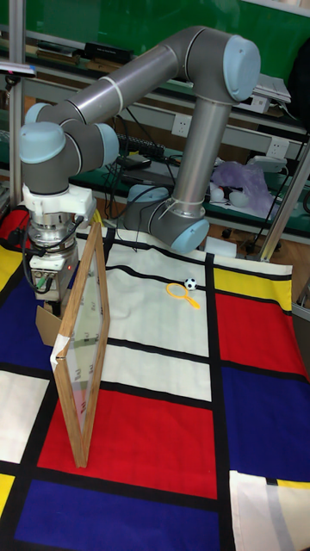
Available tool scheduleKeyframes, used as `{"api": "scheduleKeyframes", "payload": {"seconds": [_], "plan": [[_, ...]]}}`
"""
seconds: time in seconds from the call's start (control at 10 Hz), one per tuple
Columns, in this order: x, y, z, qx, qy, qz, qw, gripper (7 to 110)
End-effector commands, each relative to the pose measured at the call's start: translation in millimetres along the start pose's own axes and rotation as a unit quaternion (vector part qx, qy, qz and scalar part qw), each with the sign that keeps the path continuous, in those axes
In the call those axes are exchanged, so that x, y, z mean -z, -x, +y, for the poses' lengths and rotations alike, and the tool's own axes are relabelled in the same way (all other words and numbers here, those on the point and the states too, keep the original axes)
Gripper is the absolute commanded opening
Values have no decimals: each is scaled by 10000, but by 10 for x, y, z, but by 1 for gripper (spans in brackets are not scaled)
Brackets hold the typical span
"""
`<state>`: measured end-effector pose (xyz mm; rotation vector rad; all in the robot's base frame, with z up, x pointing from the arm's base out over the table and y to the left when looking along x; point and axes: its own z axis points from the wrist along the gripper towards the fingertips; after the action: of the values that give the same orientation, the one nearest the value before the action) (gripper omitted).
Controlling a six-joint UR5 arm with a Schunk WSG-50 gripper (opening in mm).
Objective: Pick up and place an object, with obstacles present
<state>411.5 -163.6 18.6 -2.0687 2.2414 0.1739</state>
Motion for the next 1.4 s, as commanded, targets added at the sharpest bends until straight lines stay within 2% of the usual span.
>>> {"api": "scheduleKeyframes", "payload": {"seconds": [0.0, 0.3, 0.6, 1.1, 1.3], "plan": [[20, 0, 32, 34, 69, -20, 10000, 7], [74, -18, 76, 41, 197, 20, 9998, 7], [269, -105, 119, -46, 292, 252, 9992, 7], [427, -124, 183, -117, 474, 354, 9982, 7], [562, -168, 207, -140, 551, 431, 9975, 7]]}}
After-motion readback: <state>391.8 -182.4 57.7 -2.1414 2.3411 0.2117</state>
